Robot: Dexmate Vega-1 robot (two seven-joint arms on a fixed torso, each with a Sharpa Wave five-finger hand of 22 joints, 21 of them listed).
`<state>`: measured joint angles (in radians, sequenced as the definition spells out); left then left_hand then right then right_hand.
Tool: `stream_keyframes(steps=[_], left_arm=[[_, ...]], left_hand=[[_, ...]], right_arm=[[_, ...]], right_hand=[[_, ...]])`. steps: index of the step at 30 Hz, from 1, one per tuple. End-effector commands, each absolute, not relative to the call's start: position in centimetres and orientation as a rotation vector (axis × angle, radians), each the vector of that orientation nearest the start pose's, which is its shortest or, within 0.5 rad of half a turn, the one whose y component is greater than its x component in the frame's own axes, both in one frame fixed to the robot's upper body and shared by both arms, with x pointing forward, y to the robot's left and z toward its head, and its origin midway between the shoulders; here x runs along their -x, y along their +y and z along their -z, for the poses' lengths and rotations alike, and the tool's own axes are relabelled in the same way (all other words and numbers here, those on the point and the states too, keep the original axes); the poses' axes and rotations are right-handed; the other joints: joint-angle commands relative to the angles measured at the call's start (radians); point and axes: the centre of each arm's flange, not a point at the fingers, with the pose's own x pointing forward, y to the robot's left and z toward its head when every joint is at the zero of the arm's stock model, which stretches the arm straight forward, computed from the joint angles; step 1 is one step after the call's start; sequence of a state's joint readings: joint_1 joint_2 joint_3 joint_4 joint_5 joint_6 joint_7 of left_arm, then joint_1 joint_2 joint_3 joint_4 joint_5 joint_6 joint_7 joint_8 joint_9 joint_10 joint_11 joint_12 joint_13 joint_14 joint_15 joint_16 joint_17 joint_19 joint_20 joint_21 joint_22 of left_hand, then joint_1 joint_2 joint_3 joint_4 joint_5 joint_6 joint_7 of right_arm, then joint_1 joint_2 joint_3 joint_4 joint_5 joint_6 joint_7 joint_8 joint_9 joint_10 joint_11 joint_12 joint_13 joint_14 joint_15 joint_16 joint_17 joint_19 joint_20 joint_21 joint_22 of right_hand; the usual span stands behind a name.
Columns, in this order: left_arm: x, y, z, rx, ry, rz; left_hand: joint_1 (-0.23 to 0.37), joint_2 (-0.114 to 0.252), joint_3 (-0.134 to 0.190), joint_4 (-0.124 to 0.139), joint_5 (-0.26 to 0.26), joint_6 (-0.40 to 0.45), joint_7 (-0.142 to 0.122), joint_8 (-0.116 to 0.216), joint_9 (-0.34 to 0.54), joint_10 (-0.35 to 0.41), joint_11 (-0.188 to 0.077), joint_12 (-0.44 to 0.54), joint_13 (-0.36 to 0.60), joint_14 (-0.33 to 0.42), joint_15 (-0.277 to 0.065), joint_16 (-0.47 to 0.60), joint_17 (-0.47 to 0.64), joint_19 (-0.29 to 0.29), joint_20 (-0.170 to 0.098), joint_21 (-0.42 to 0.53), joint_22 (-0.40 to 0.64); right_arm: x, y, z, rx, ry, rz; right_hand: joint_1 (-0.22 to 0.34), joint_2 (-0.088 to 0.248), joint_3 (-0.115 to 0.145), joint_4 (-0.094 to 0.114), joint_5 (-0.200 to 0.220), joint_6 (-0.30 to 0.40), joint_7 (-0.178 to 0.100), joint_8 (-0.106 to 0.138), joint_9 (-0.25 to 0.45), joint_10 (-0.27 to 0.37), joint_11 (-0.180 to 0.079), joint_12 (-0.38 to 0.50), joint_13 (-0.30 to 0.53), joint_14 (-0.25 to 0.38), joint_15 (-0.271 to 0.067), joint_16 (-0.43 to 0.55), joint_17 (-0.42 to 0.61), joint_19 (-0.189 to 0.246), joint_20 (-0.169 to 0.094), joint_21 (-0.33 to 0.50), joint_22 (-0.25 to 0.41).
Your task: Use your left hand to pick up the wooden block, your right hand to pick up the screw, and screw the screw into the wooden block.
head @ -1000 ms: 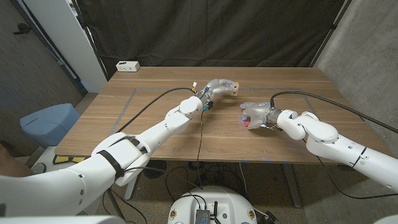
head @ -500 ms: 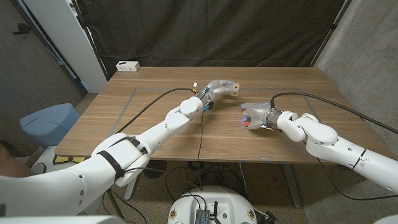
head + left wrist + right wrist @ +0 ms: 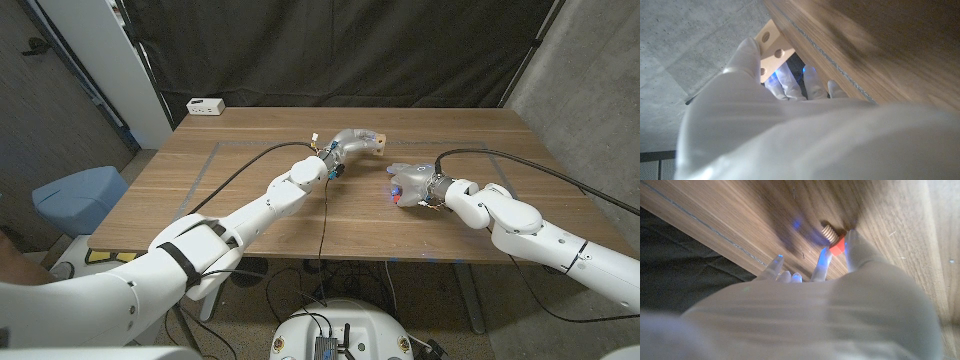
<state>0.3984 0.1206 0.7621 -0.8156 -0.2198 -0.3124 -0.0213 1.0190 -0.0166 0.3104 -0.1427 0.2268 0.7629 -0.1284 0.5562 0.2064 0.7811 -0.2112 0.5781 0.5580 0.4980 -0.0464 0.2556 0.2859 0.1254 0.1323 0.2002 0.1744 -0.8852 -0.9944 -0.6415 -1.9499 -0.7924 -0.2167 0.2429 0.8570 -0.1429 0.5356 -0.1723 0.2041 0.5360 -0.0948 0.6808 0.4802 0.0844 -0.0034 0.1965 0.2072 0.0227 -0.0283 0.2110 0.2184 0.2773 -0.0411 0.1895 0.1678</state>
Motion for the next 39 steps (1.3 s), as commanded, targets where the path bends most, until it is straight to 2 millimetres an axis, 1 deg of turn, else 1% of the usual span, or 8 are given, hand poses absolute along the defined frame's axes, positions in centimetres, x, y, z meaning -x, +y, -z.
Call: stream_keyframes(steps=[1,8,12,21,23,28,32,39], left_arm=[[-70.15,3.45,-2.40,-0.429,-0.609,0.473],[-70.18,3.36,-2.40,-0.431,-0.606,0.476],[-70.22,3.35,-2.41,-0.430,-0.603,0.477],[-70.36,3.10,-2.51,-0.433,-0.602,0.483],[-70.37,3.05,-2.52,-0.435,-0.602,0.484],[-70.41,2.96,-2.55,-0.435,-0.602,0.486],[-70.41,2.90,-2.54,-0.434,-0.602,0.486],[-70.32,2.86,-2.39,-0.434,-0.602,0.485]], left_hand=[[-0.017,0.077,0.003,0.004,0.011,0.023,0.024,0.072,0.008,0.005,0.000,0.006,0.059,0.005,-0.079,0.004,0.004,-0.001,0.007,-0.001,0.005],[-0.020,0.079,0.002,0.006,0.013,0.021,0.025,0.072,0.008,0.004,0.002,0.006,0.061,0.007,-0.078,0.003,0.003,-0.001,0.007,-0.001,0.005],[-0.021,0.080,0.002,0.006,0.014,0.022,0.024,0.072,0.008,0.003,0.000,0.005,0.062,0.006,-0.076,0.002,0.003,-0.001,0.008,-0.001,0.005],[-0.023,0.084,0.002,0.006,0.017,0.020,0.025,0.072,0.008,0.003,0.002,0.005,0.063,0.007,-0.076,0.000,0.002,-0.003,0.007,-0.001,0.005],[-0.023,0.084,0.002,0.006,0.017,0.021,0.022,0.072,0.008,0.003,0.003,0.005,0.063,0.007,-0.077,0.000,0.001,-0.002,0.007,-0.001,0.005],[-0.023,0.089,0.004,0.006,0.019,0.018,0.024,0.071,0.009,0.000,0.005,0.003,0.064,0.007,-0.075,-0.002,0.001,-0.003,0.010,-0.001,0.005],[-0.023,0.088,0.003,0.005,0.020,0.020,0.023,0.072,0.009,0.000,0.002,0.003,0.065,0.007,-0.076,-0.003,0.001,-0.003,0.008,-0.001,0.005],[-0.024,0.089,0.002,0.004,0.021,0.021,0.022,0.073,0.009,0.001,0.002,0.003,0.066,0.006,-0.076,-0.003,0.001,-0.003,0.009,-0.001,0.005]], right_arm=[[-56.90,-23.14,4.50,1.848,-0.462,-0.142],[-57.04,-23.05,4.61,1.842,-0.462,-0.149],[-57.09,-23.02,4.61,1.840,-0.462,-0.152],[-57.15,-22.99,4.64,1.835,-0.467,-0.149],[-57.14,-22.99,4.65,1.837,-0.467,-0.150],[-57.12,-23.05,4.62,1.832,-0.472,-0.145],[-57.03,-23.08,4.60,1.828,-0.477,-0.140],[-56.93,-23.16,4.52,1.820,-0.492,-0.130]], right_hand=[[0.009,0.006,0.009,0.003,0.002,0.019,0.001,0.013,0.007,0.011,-0.002,0.009,0.001,0.009,-0.006,0.006,0.002,0.011,-0.004,0.005,0.000],[0.013,0.008,0.013,0.002,0.003,0.027,0.000,0.024,0.012,0.016,0.002,0.010,0.001,0.011,-0.007,0.006,0.002,0.015,-0.010,0.005,0.000],[0.015,0.009,0.014,0.003,0.004,0.035,0.004,0.031,0.015,0.016,0.001,0.009,0.001,0.012,-0.007,0.006,0.002,0.016,-0.011,0.005,0.000],[0.019,0.012,0.018,0.004,0.005,0.049,0.003,0.047,0.022,0.019,0.000,0.009,0.001,0.017,-0.013,0.008,0.003,0.022,-0.016,0.005,0.000],[0.020,0.013,0.018,0.004,0.006,0.054,0.005,0.051,0.023,0.021,0.000,0.009,0.001,0.017,-0.014,0.008,0.003,0.023,-0.017,0.005,0.000],[0.021,0.016,0.021,0.005,0.007,0.061,0.009,0.061,0.028,0.028,-0.002,0.010,0.001,0.021,-0.017,0.009,0.004,0.031,-0.026,0.006,-0.001],[0.022,0.016,0.022,0.005,0.007,0.067,0.008,0.068,0.032,0.032,-0.005,0.011,0.001,0.025,-0.022,0.011,0.004,0.036,-0.033,0.006,-0.001],[0.024,0.018,0.023,0.006,0.008,0.072,0.012,0.077,0.036,0.040,-0.005,0.013,0.001,0.029,-0.025,0.012,0.005,0.042,-0.036,0.006,-0.002]])
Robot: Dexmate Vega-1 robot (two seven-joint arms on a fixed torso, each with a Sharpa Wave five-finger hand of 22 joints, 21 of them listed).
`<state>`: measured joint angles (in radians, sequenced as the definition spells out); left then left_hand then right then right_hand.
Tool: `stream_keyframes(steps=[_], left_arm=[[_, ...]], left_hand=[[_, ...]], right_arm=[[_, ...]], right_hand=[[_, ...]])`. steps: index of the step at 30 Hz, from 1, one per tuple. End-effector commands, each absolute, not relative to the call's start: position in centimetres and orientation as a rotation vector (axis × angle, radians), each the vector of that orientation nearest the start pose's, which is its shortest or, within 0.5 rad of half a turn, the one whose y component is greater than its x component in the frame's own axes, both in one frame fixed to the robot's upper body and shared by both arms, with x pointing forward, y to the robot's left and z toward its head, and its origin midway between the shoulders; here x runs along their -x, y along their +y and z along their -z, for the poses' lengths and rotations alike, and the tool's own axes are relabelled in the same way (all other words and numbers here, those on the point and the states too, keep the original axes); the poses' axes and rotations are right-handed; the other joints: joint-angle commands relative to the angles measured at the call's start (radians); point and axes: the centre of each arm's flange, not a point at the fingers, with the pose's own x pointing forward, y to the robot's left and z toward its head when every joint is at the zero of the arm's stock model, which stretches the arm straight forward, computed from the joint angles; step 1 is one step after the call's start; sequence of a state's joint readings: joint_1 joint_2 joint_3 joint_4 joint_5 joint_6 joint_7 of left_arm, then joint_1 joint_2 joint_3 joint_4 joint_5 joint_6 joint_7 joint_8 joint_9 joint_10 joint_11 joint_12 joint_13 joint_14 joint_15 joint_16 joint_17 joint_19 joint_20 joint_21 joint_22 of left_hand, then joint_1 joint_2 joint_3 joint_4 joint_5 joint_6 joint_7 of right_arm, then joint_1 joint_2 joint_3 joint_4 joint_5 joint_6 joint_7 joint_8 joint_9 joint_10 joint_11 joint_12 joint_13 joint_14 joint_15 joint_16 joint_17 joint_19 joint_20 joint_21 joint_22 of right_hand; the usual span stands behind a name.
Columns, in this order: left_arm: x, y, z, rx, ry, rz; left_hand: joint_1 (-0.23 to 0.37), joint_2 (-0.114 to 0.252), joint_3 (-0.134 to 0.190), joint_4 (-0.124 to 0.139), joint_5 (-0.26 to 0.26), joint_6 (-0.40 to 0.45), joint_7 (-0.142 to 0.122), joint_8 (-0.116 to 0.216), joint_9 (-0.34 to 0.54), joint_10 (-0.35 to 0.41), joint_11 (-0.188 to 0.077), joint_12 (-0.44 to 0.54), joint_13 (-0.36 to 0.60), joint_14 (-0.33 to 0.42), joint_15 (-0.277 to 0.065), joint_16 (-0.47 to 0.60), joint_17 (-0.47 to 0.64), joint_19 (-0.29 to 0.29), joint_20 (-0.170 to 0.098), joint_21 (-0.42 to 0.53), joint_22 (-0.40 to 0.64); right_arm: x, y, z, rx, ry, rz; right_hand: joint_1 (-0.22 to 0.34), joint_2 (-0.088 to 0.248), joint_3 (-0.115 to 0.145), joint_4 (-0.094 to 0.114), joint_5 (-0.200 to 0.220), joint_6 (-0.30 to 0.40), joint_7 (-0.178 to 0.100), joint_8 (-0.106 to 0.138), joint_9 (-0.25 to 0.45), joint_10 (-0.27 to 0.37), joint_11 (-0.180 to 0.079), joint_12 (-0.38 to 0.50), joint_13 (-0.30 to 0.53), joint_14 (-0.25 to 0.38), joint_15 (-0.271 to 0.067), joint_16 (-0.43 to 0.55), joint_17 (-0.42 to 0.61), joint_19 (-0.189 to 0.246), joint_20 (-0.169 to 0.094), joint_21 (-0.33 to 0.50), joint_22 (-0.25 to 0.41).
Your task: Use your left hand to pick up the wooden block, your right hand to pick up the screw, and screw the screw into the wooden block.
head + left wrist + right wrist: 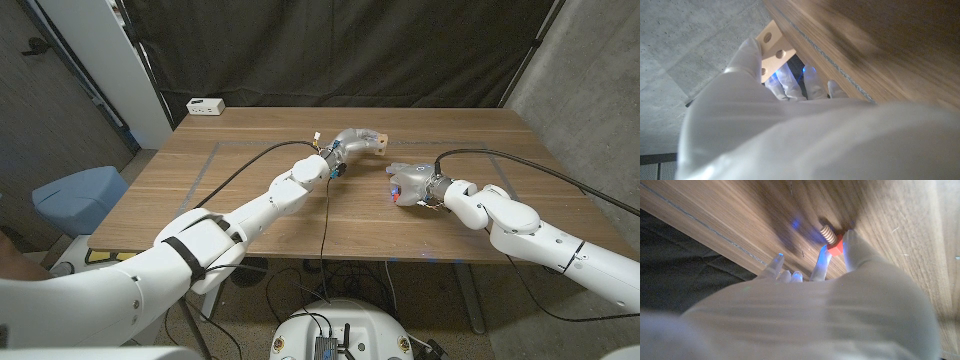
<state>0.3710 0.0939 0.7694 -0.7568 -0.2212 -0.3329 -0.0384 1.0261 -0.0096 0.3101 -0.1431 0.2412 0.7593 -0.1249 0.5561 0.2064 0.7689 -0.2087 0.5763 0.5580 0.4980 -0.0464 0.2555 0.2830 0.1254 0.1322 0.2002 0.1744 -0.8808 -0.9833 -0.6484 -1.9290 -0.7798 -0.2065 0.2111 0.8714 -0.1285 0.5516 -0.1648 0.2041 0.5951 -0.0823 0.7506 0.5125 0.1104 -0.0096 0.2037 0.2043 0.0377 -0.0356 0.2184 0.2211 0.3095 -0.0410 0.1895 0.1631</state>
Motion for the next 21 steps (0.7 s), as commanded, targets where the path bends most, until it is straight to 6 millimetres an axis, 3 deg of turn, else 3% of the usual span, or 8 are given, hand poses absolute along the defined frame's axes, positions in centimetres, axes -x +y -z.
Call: stream_keyframes(steps=[1,21], left_arm=[[-70.31,2.86,-2.37,-0.433,-0.602,0.485],[-70.19,2.91,-2.00,-0.428,-0.600,0.488]], left_hand=[[-0.031,0.082,0.002,0.005,0.007,0.025,0.019,0.073,0.009,0.013,-0.001,0.005,0.066,0.007,-0.076,-0.003,0.003,-0.004,0.009,-0.001,0.005],[-0.031,0.073,-0.006,-0.002,0.009,0.039,0.011,0.080,0.009,0.030,-0.005,0.006,0.063,0.009,-0.086,-0.004,0.003,-0.003,0.000,0.000,0.005]], right_arm=[[-56.92,-23.17,4.51,1.819,-0.495,-0.128],[-56.43,-24.02,3.67,1.754,-0.507,-0.087]], right_hand=[[0.009,0.004,0.008,-0.002,0.008,0.016,-0.003,0.009,0.005,0.015,0.002,0.006,0.004,0.016,-0.019,0.005,0.002,0.011,-0.038,0.007,0.003],[0.008,0.007,0.011,0.001,0.011,0.035,0.000,0.039,0.020,0.042,-0.001,0.010,0.003,0.038,-0.030,0.012,0.005,0.036,-0.046,0.008,0.002]])
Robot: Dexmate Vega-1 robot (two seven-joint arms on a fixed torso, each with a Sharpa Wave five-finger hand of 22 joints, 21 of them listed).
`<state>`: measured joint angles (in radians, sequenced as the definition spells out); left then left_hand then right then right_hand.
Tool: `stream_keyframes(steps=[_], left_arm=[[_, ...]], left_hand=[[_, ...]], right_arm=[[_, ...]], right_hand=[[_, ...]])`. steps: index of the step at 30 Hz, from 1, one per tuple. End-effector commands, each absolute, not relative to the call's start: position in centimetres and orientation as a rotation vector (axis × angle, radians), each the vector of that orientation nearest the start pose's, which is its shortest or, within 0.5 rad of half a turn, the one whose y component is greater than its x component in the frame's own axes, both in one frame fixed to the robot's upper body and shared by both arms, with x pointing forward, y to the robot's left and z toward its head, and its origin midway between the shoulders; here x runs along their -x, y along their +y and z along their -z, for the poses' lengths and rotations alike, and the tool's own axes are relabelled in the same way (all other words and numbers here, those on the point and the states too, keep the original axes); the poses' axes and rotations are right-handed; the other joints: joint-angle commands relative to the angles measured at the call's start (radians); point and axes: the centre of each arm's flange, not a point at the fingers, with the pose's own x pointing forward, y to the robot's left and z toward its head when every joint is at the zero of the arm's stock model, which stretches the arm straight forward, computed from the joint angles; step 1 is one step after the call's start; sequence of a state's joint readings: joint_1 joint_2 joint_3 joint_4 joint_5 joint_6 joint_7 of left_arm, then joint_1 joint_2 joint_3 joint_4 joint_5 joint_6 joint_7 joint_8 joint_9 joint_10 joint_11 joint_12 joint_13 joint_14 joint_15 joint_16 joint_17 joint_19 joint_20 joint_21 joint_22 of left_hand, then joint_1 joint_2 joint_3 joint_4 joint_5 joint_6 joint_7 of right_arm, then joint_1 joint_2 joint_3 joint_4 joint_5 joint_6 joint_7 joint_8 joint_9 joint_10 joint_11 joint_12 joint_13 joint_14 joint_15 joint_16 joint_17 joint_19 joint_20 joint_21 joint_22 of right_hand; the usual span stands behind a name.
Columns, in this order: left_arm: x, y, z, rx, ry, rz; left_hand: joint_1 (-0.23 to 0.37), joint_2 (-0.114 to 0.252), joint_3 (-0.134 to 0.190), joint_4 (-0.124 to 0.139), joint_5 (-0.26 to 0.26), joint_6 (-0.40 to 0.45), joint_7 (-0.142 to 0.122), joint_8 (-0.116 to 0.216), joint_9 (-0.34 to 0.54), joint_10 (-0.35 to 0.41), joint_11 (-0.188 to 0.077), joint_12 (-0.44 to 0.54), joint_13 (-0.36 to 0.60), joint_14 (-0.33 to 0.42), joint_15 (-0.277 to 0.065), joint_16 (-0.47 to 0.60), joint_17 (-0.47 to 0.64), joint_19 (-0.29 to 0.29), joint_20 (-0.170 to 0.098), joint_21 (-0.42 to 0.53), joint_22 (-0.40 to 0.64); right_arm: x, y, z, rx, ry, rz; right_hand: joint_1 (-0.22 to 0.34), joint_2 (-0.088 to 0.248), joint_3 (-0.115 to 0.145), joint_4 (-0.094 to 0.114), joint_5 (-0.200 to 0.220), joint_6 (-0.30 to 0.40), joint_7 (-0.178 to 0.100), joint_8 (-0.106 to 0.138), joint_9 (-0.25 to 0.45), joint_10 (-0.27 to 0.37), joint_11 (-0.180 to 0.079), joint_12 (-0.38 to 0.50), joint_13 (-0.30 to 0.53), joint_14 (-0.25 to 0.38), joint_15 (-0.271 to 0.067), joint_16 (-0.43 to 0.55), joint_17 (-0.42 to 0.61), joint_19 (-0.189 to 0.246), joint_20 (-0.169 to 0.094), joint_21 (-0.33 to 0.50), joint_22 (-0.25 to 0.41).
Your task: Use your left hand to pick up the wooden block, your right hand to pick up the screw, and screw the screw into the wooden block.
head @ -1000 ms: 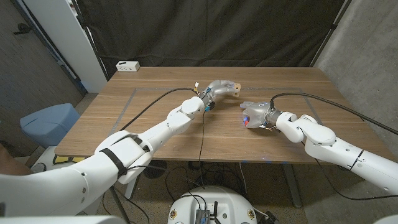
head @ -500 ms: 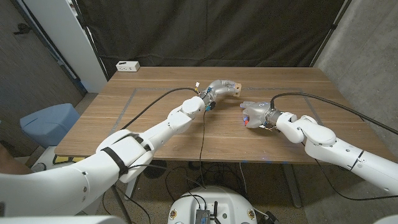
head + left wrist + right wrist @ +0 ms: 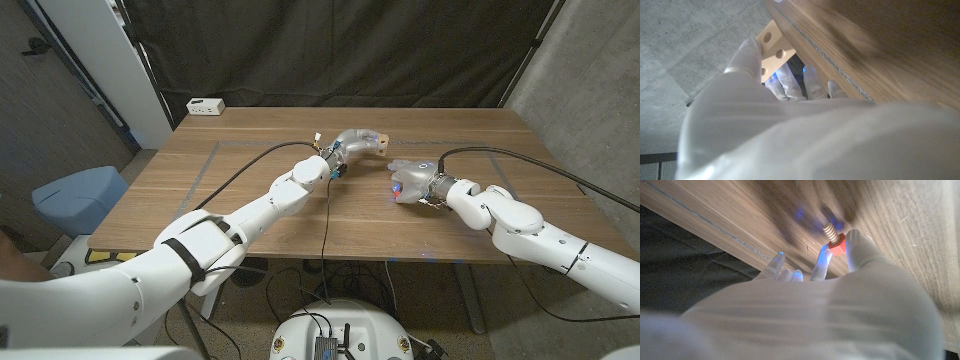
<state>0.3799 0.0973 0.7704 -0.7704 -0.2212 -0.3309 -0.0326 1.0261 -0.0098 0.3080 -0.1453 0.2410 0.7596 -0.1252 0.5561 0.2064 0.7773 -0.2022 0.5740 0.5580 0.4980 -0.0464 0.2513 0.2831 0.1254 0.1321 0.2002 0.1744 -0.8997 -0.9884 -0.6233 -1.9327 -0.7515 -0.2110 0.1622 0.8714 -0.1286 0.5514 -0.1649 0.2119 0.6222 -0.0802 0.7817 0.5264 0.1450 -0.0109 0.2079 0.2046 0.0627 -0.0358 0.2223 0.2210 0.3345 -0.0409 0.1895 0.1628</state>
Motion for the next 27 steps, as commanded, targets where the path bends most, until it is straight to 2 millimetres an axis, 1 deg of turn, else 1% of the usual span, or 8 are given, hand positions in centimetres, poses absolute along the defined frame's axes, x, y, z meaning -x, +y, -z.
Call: stream_keyframes(steps=[1,6,10,11,21,27], left_arm=[[-70.2,2.9,-2.0,-0.429,-0.600,0.488],[-70.2,3.0,-2.0,-0.429,-0.599,0.491],[-70.2,3.0,-2.0,-0.430,-0.600,0.492],[-70.2,3.0,-2.0,-0.430,-0.601,0.493],[-70.3,3.0,-2.1,-0.432,-0.603,0.504],[-70.4,2.9,-2.0,-0.432,-0.603,0.510]], left_hand=[[-0.031,0.073,-0.005,0.000,0.009,0.040,0.011,0.080,0.009,0.022,-0.012,0.008,0.064,0.010,-0.086,0.001,0.003,-0.003,0.000,0.000,0.005],[-0.028,0.070,-0.006,-0.003,0.009,0.043,0.010,0.082,0.009,0.026,-0.012,0.008,0.063,0.012,-0.088,0.002,0.003,-0.002,-0.003,0.000,0.005],[-0.027,0.070,-0.007,-0.003,0.009,0.043,0.010,0.082,0.009,0.027,-0.013,0.007,0.062,0.011,-0.088,0.002,0.003,-0.001,-0.003,0.000,0.005],[-0.027,0.069,-0.008,-0.003,0.009,0.045,0.009,0.083,0.009,0.027,-0.013,0.007,0.062,0.012,-0.089,0.002,0.003,-0.001,-0.004,0.000,0.005],[-0.023,0.061,-0.013,-0.008,0.004,0.059,0.008,0.089,0.008,0.040,-0.013,0.010,0.064,0.017,-0.091,0.004,0.002,0.001,-0.008,0.001,0.005],[-0.021,0.057,-0.014,-0.009,0.001,0.064,0.007,0.091,0.008,0.044,-0.013,0.011,0.064,0.018,-0.093,0.003,0.000,0.002,-0.010,0.001,0.005]], right_arm=[[-56.4,-24.1,3.6,1.747,-0.506,-0.084],[-56.2,-24.3,3.4,1.732,-0.510,-0.071],[-56.1,-24.5,3.1,1.711,-0.517,-0.065],[-56.1,-24.5,3.1,1.702,-0.519,-0.063],[-55.6,-25.2,2.1,1.644,-0.524,-0.033],[-55.3,-25.7,1.5,1.606,-0.529,-0.014]], right_hand=[[0.008,0.007,0.011,0.001,0.003,0.008,-0.002,0.009,0.007,0.008,0.000,0.006,0.003,0.013,-0.030,0.007,0.005,0.012,-0.047,0.008,0.002],[0.009,0.009,0.013,0.001,0.004,0.016,0.000,0.018,0.011,0.014,0.000,0.006,0.003,0.018,-0.033,0.009,0.006,0.015,-0.048,0.007,0.002],[0.009,0.009,0.013,0.002,0.004,0.016,0.000,0.022,0.013,0.016,-0.001,0.006,0.003,0.020,-0.033,0.009,0.006,0.018,-0.049,0.006,0.002],[0.008,0.009,0.013,0.002,0.005,0.015,-0.003,0.023,0.014,0.016,-0.001,0.006,0.003,0.020,-0.033,0.009,0.006,0.018,-0.049,0.006,0.002],[0.009,0.012,0.016,0.002,0.006,0.015,-0.001,0.030,0.019,0.020,0.003,0.005,0.003,0.024,-0.034,0.009,0.007,0.022,-0.051,0.005,0.002],[0.010,0.013,0.017,0.002,0.007,0.015,-0.002,0.036,0.022,0.023,0.000,0.005,0.003,0.026,-0.033,0.009,0.008,0.025,-0.052,0.004,0.002]])
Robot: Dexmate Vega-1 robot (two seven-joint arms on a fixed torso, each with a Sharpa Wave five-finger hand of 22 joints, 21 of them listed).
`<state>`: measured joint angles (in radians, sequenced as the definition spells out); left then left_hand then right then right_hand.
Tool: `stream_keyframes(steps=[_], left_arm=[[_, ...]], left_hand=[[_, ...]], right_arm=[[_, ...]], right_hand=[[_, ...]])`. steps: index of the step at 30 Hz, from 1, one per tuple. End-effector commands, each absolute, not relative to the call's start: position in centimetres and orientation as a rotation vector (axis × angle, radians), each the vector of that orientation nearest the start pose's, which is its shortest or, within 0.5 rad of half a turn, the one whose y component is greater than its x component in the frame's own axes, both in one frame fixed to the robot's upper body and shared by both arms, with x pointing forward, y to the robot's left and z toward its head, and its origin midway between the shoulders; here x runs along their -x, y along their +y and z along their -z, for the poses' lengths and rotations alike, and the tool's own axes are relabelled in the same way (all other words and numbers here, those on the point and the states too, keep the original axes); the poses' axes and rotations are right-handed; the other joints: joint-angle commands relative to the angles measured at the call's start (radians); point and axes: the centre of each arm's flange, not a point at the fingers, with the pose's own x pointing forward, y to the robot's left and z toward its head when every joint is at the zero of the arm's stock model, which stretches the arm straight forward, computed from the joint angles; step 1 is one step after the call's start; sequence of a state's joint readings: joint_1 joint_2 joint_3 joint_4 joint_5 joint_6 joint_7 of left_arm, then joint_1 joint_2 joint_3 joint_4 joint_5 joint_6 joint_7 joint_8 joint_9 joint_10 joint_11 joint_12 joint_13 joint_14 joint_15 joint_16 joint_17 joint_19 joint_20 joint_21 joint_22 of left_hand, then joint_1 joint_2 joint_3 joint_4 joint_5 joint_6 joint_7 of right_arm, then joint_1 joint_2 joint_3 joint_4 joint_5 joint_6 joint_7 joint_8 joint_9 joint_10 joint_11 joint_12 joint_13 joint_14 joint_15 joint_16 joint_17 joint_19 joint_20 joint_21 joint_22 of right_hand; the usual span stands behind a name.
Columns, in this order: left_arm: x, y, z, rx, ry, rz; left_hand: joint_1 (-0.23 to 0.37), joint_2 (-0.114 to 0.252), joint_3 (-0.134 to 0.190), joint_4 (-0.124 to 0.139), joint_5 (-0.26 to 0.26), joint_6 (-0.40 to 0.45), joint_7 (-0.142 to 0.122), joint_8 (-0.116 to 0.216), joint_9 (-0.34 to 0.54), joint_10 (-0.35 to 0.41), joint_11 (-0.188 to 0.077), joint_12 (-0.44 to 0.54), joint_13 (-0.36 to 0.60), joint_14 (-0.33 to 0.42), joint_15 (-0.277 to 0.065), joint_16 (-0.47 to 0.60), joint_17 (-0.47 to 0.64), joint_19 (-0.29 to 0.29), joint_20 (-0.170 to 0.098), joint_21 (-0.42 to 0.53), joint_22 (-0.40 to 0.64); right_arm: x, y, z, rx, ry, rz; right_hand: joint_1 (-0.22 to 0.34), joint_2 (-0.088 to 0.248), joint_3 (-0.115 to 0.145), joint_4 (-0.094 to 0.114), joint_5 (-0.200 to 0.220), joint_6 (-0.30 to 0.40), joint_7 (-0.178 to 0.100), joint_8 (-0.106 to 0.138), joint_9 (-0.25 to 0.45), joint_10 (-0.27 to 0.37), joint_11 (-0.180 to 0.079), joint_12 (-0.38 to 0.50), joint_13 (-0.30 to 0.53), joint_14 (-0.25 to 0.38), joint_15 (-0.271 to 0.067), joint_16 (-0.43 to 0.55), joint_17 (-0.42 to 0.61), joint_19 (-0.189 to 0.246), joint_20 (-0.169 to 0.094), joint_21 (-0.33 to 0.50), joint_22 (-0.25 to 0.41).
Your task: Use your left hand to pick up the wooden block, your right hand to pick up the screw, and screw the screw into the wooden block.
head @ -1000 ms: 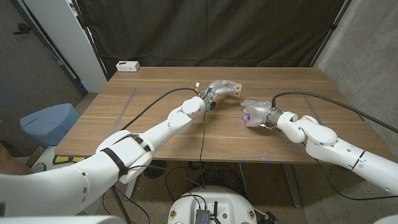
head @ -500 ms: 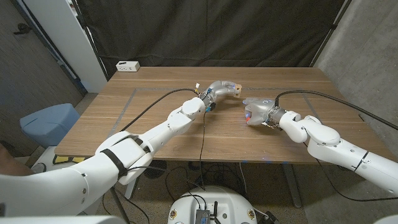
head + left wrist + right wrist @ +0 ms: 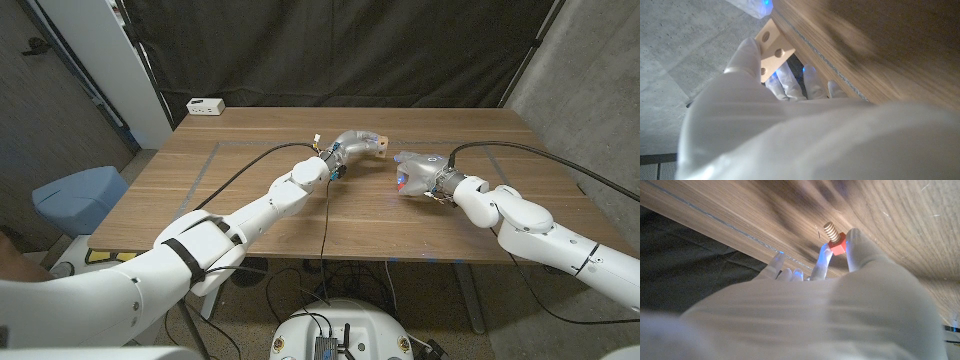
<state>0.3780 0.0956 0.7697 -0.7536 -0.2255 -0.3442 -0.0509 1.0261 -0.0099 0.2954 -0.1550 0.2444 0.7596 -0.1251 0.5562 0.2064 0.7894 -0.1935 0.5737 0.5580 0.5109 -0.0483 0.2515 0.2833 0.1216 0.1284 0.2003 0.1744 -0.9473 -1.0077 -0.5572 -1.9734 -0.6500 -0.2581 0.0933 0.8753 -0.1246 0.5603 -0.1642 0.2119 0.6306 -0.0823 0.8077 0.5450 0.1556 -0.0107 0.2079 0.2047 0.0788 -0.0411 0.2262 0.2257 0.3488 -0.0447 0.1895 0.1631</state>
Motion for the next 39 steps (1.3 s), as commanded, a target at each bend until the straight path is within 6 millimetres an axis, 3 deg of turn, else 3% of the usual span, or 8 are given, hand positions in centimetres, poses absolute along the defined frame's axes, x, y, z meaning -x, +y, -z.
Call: stream_keyframes(steps=[1,24,39], left_arm=[[-70.4,2.9,-2.0,-0.432,-0.603,0.510],[-69.9,2.7,-1.6,-0.417,-0.641,0.524],[-68.8,2.5,-1.2,-0.441,-0.687,0.516]], left_hand=[[-0.021,0.057,-0.002,0.001,-0.003,0.064,0.006,0.091,0.008,0.032,-0.022,0.011,0.064,0.005,-0.091,0.002,0.000,0.005,-0.006,0.001,0.005],[-0.017,0.051,0.006,0.001,-0.018,0.070,0.000,0.094,0.006,0.033,-0.024,-0.004,0.051,0.015,-0.105,-0.007,-0.011,0.011,-0.011,0.002,0.005],[-0.015,0.052,0.008,0.002,-0.024,0.066,-0.003,0.092,0.005,0.032,-0.025,-0.011,0.046,0.011,-0.107,-0.010,-0.011,0.010,-0.010,0.001,0.005]], right_arm=[[-55.3,-25.7,1.5,1.595,-0.531,-0.013],[-54.1,-27.6,-0.2,1.380,-0.561,0.067],[-53.0,-29.0,-1.0,1.225,-0.580,0.144]], right_hand=[[0.006,0.009,0.008,0.001,0.007,0.007,-0.001,0.010,0.004,0.013,0.000,0.005,0.003,0.010,-0.027,0.005,0.003,0.011,-0.048,0.004,0.002],[0.000,0.007,0.009,0.003,0.011,0.018,0.001,0.036,0.014,0.029,0.011,0.004,0.003,0.022,-0.024,0.006,0.005,0.024,-0.046,0.001,0.002],[-0.003,0.006,0.009,0.003,0.013,0.020,0.001,0.039,0.006,0.034,0.017,0.003,0.003,0.024,-0.021,0.005,0.006,0.026,-0.045,0.000,0.002]])
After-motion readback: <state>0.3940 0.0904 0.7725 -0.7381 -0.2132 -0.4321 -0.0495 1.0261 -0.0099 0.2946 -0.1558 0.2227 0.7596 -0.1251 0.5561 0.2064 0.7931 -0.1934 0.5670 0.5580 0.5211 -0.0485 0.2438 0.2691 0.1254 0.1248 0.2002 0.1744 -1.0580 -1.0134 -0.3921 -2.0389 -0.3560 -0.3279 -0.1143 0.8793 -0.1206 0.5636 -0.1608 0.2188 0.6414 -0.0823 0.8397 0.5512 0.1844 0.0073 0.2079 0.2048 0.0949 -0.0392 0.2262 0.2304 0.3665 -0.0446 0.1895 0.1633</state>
